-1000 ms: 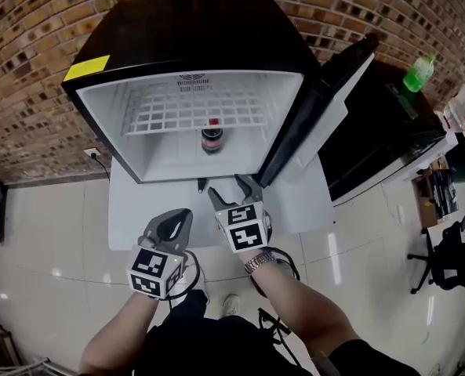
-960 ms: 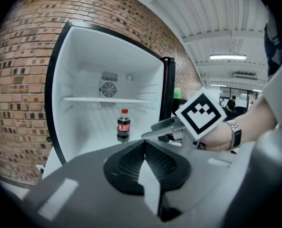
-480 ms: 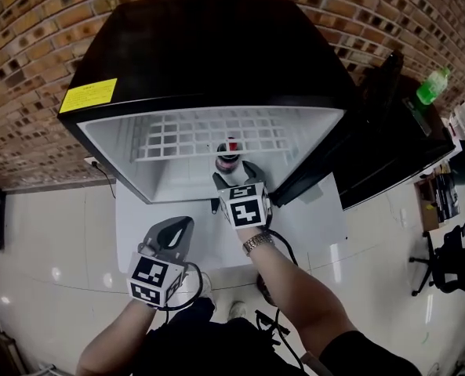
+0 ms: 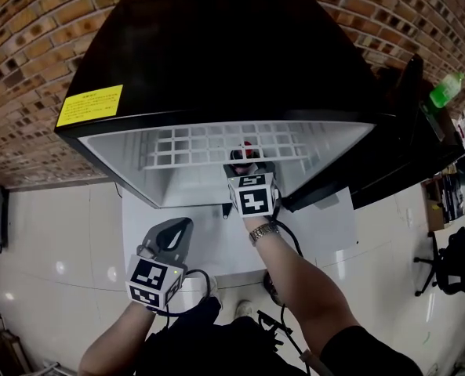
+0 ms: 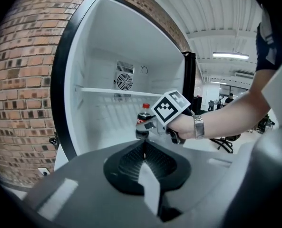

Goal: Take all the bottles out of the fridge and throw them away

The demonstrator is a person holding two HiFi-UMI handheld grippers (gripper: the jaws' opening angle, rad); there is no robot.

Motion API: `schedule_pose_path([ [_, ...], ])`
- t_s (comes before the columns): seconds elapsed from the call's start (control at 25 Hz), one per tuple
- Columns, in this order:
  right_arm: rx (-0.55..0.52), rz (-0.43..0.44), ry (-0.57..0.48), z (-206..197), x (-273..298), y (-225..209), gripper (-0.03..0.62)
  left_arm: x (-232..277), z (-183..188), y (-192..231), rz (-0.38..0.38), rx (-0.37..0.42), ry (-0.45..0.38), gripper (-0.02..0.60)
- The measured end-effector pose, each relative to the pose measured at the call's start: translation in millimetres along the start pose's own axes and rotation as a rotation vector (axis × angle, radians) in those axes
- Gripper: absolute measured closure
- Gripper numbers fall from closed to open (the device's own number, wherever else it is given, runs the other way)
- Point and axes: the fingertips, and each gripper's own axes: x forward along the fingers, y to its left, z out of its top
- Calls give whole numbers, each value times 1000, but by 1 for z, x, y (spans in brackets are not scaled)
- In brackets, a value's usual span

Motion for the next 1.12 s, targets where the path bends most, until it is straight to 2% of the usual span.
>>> schedule_pose_path([
  [0.32, 6, 8, 5, -8, -12, 6, 287, -1, 2, -2, 6, -12, -6, 578],
  [0.56, 11, 29, 4, -29, -46, 11, 289, -1, 7, -26, -5, 1, -22, 577],
  [0.88, 2, 60, -23, -66, -122, 10, 289, 0, 6, -100, -58, 41, -29, 577],
  [1.12, 21, 39, -17, -109, -188, -16, 289, 10, -6, -165, -106, 66, -3, 577],
])
